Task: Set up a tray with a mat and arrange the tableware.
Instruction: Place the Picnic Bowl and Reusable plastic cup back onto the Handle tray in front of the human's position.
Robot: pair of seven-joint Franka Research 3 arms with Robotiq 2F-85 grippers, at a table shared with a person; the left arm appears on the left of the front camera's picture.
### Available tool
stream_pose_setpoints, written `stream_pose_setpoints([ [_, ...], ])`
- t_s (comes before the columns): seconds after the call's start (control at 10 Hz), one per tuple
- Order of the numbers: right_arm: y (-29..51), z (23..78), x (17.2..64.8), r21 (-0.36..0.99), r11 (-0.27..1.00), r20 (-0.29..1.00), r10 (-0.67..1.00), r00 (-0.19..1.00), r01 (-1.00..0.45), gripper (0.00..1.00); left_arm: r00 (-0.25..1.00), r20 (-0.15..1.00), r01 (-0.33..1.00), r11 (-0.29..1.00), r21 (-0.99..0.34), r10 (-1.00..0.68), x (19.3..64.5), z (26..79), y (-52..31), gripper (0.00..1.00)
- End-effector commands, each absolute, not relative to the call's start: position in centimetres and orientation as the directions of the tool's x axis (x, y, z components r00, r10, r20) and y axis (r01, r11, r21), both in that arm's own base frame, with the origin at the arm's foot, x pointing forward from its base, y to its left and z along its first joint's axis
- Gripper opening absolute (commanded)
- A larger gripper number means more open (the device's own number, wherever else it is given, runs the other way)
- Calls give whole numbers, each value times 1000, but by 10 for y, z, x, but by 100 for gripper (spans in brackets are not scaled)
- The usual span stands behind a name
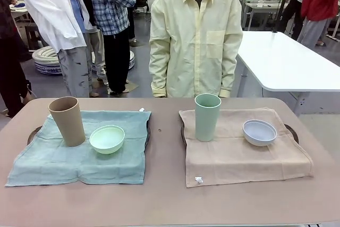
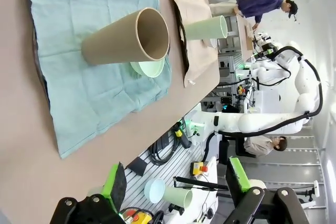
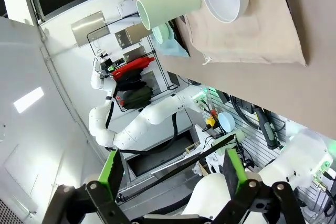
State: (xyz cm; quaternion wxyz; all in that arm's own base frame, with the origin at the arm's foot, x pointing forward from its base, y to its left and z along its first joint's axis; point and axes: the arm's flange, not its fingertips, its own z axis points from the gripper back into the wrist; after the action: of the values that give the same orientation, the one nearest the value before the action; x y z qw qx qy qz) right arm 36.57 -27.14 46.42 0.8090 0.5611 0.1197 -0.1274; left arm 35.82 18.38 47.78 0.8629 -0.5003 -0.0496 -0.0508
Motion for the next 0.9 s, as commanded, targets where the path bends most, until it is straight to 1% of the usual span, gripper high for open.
stream_pose_setpoints([
  [0.0,-270,466,364,878,338,-334,-71,940,338,100,989,142,139,489,-861,-30,354,479,183,100],
  [0.8,-270,466,364,878,338,-334,-71,940,338,100,989,142,139,489,-861,-30,354,479,183,100],
])
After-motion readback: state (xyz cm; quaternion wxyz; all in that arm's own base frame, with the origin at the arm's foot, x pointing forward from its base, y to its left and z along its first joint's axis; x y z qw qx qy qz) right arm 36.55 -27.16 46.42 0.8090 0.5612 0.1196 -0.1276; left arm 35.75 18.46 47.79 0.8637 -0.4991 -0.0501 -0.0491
